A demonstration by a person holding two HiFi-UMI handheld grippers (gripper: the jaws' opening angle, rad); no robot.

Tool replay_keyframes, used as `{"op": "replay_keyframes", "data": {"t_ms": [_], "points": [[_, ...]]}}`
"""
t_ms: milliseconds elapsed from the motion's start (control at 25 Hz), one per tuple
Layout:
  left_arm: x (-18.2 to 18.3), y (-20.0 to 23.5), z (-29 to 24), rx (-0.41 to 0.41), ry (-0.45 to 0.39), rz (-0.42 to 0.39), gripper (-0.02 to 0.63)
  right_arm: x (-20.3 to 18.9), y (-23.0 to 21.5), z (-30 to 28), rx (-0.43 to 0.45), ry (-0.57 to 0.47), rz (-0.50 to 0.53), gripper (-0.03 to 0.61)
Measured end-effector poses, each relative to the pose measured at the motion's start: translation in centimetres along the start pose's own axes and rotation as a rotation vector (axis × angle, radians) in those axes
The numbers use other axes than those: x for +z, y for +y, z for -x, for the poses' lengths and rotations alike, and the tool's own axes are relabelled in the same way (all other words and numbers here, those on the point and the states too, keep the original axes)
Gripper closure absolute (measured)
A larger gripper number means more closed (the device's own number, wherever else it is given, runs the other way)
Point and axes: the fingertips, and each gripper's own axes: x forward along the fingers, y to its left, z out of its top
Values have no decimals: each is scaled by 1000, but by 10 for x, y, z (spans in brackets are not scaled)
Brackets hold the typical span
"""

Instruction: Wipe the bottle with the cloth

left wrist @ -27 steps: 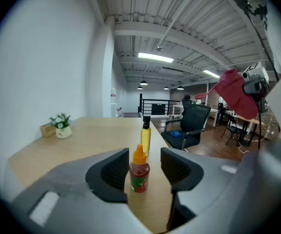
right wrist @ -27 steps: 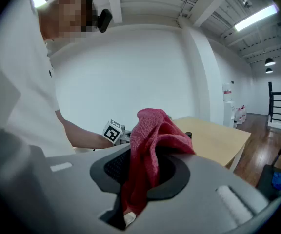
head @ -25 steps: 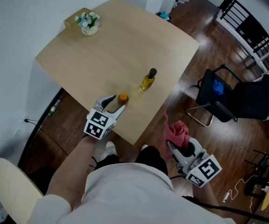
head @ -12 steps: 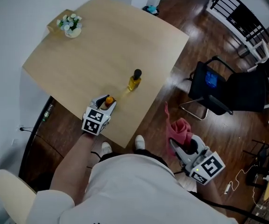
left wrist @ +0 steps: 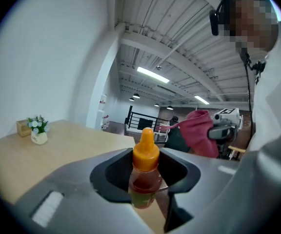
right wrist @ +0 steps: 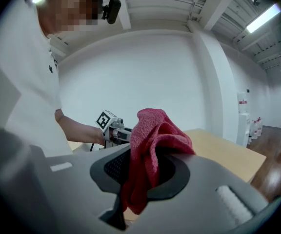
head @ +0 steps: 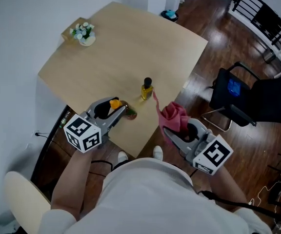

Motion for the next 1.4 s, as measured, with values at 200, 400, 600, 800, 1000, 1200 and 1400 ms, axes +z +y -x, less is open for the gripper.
{"op": "replay_keyframes", "data": {"t_ms": [200,400,600,800,1000,1200,1400], "points": [[40,-37,12,-63,-19,-9,454,49,12,-57,164,-93,112,502],[57,-52,21,-50,-62,28,454,57,17,-80,258,-127,80,502],[69,-52,37,-22,-110,67,454,27,14,-87,278,-66,63,503],[81,-47,48,5,-149,99,454,-20,4,-94,263,21,5,503],[89,-42,55,39,-164,97,454,-41,0,-88,221,62,13,503],[93,-30,42,95,-139,73,454,33,23,-65,269,-90,172,503],[94,-33,40,83,-143,78,454,53,64,-72,298,-72,241,503]]}}
